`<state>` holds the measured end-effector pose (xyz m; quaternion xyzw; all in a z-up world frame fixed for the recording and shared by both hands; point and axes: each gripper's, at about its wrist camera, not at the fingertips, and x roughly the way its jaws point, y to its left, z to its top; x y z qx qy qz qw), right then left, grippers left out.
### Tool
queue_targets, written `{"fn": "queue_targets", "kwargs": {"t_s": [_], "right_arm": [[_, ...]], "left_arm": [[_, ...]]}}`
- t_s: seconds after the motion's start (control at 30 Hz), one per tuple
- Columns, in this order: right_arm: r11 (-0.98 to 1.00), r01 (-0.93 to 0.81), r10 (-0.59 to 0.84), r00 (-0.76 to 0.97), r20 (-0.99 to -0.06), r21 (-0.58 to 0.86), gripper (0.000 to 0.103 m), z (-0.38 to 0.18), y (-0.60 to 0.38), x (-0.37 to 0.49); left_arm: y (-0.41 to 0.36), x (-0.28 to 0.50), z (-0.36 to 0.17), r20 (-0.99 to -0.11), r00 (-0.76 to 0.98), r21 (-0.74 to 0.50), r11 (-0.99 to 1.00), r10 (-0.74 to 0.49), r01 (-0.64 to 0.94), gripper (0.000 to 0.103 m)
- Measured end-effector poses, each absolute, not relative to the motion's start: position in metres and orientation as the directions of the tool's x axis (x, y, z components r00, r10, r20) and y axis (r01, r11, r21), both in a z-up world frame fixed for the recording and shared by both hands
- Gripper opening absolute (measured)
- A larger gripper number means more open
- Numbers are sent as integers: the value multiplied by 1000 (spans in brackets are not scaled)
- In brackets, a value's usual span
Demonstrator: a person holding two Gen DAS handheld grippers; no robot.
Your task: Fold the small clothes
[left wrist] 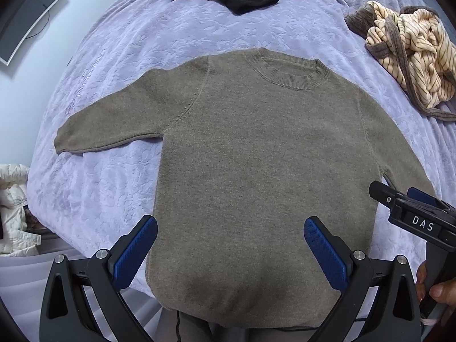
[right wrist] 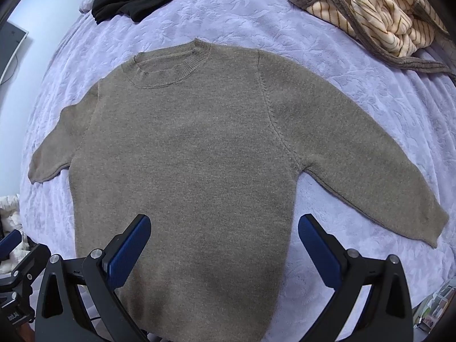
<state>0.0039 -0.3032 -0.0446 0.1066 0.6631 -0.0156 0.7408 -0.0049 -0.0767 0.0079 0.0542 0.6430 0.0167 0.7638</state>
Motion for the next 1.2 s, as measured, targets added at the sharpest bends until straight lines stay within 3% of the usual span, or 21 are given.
{"fn": "queue_targets", "kwargs": {"t_s": [1.2], "right_arm": [[967, 196, 143, 120, -982, 165, 103, -44, -303, -2]], "left_arm": [[-54, -8, 1, -984, 159, 85, 996, 81, 23, 103]]}}
